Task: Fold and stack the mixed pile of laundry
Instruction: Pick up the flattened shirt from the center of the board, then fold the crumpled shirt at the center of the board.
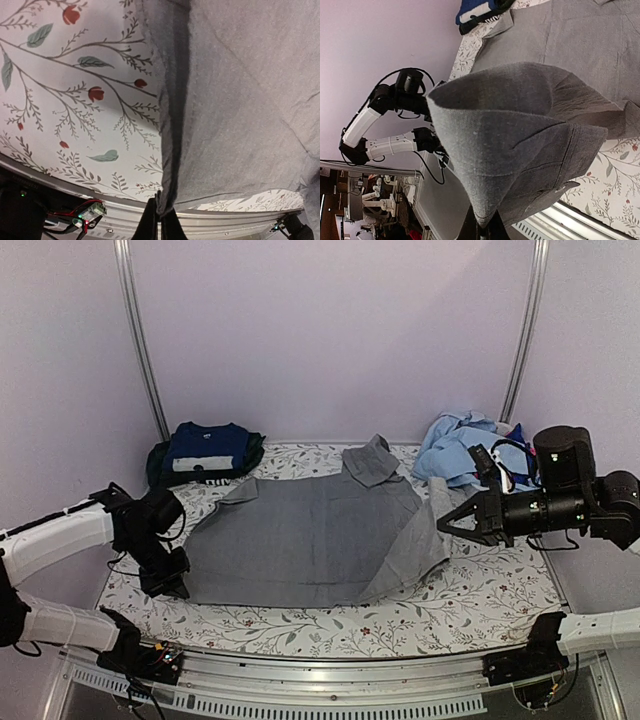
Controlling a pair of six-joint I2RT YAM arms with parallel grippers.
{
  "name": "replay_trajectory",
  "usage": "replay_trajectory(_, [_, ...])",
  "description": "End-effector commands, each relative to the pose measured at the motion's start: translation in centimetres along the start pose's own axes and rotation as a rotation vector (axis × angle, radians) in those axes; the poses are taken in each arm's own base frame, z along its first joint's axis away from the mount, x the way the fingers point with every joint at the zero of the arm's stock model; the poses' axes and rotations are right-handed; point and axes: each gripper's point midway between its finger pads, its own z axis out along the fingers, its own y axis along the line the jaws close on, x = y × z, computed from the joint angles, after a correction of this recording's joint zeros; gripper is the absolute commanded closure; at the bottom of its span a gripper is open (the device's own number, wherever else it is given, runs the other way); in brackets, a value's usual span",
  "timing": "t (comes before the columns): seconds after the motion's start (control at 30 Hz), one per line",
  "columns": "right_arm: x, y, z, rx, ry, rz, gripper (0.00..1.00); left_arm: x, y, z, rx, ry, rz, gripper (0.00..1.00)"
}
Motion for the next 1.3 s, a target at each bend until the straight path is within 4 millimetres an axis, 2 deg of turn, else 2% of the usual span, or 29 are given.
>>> replay_trajectory(0.0, [1.5, -0.3, -1.7, 0.019, 0.040, 0.080, 1.00, 2.1, 1.4, -1.6, -0.007, 0.043, -0.078, 1.00])
replay_trajectory(0.13, [-2.1, 1.6, -0.8, 0.061, -0.030, -0.059, 1.00, 0.2, -1.1, -2.2, 0.032, 0.009, -0.046, 1.00])
replay_trajectory(0.17, [-2.8, 1.5, 0.3, 0.092, -0.026, -0.078, 1.00, -0.5, -1.8, -2.3, 0.031, 0.002, -0.031, 1.00])
replay_trajectory(0.27, [-5.5, 0.2, 1.9, 0.198, -0.058, -0.133, 1.00, -2.9, -3.8, -3.1, 0.016, -0.027, 0.020, 1.00])
replay_trajectory(0.4, [-9.4, -0.9, 2.9, 0.267, -0.130, -0.188, 1.00, -6.3, -5.6, -2.9, 0.032, -0.056, 0.023, 1.00])
replay_trajectory(0.5, [-11.0, -2.8, 4.9, 0.318, -0.118, -0.216, 1.00, -8.7, -6.8, -2.5, 0.040, -0.069, 0.023, 1.00])
replay_trajectory(0.67, [-14.0, -6.0, 6.8, 0.418, -0.133, -0.231, 1.00, -11.6, -7.8, -1.6, 0.046, -0.090, -0.004, 1.00])
replay_trajectory(0.83, [-17.5, -7.2, 8.0, 0.458, -0.205, -0.244, 1.00, -13.4, -7.7, -0.1, 0.055, -0.105, -0.030, 1.00])
replay_trajectory(0.93, [-19.7, -6.6, 8.9, 0.466, -0.242, -0.264, 1.00, -14.3, -8.0, 0.2, 0.078, -0.126, -0.046, 1.00])
replay_trajectory(1.03, [-20.7, -7.5, 11.1, 0.502, -0.209, -0.270, 1.00, -14.8, -8.2, 0.9, 0.082, -0.125, -0.055, 0.99])
replay_trajectory(1.13, [-19.8, -8.7, 14.1, 0.486, -0.123, -0.268, 1.00, -15.0, -8.1, 1.7, 0.066, -0.110, -0.050, 0.94])
replay_trajectory(1.2, [-18.6, -9.4, 15.8, 0.448, -0.062, -0.258, 1.00, -15.0, -7.8, 2.0, 0.058, -0.112, -0.054, 0.92])
replay_trajectory(1.27, [-17.8, -9.8, 17.0, 0.419, -0.029, -0.256, 1.00, -15.0, -7.7, 2.1, 0.070, -0.116, -0.050, 0.86])
